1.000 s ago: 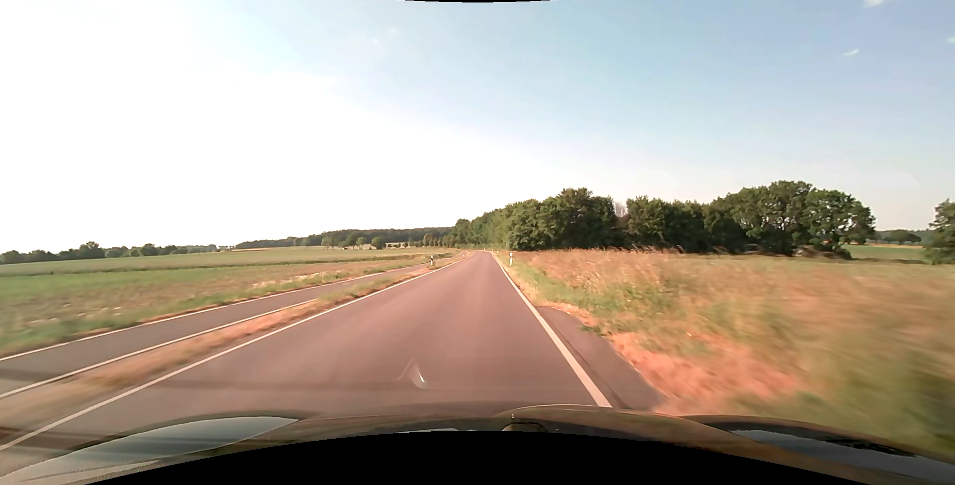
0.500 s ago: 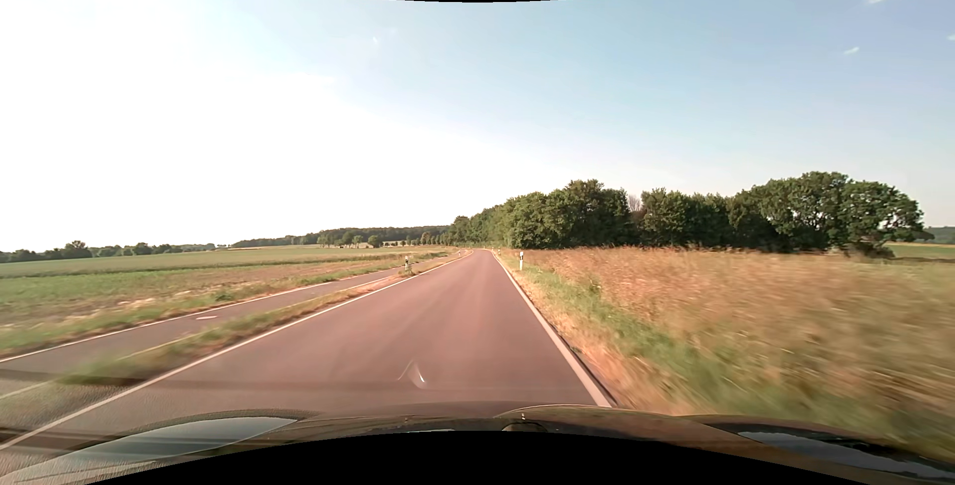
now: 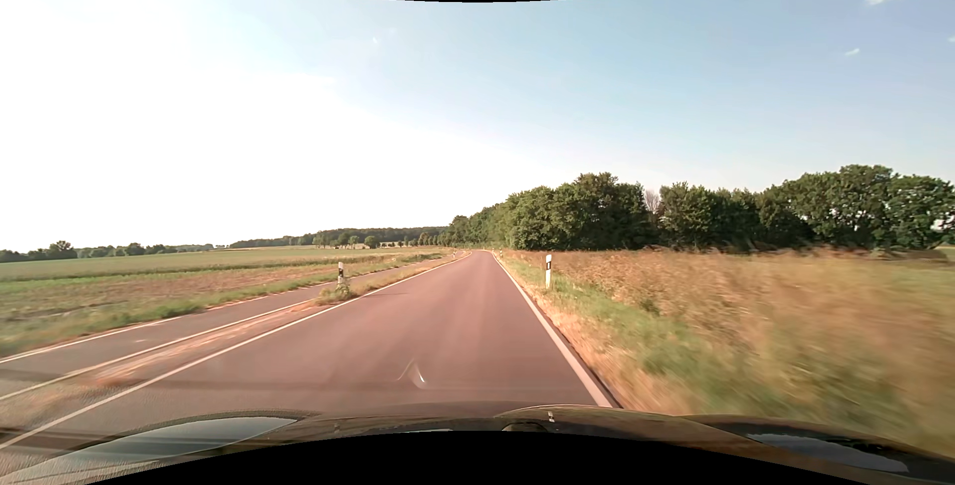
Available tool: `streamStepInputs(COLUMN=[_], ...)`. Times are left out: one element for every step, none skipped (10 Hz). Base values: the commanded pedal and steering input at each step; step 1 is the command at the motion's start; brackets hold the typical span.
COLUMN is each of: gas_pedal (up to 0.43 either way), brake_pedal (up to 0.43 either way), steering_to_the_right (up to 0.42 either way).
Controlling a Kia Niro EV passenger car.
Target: Follow the waypoints while adhering to traffic rules and regulations
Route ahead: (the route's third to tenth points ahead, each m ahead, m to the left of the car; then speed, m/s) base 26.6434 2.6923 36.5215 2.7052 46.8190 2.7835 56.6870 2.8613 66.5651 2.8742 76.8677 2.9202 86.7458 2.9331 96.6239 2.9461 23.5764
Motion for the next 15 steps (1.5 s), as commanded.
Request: streamStepInputs(gas_pedal=[0.157, 0.157, 0.15, 0.13, 0.118, 0.098, 0.098, 0.13, 0.169, 0.177, 0.177, 0.169, 0.169, 0.169, 0.169], brake_pedal=[0.0, 0.0, 0.0, 0.0, 0.0, 0.0, 0.0, 0.0, 0.0, 0.0, 0.0, 0.0, 0.0, 0.0, 0.0], steering_to_the_right=[-0.004, -0.005, -0.005, 0.0, 0.0, 0.0, -0.003, -0.004, -0.003, -0.001, -0.001, -0.002, -0.002, -0.002, -0.003])
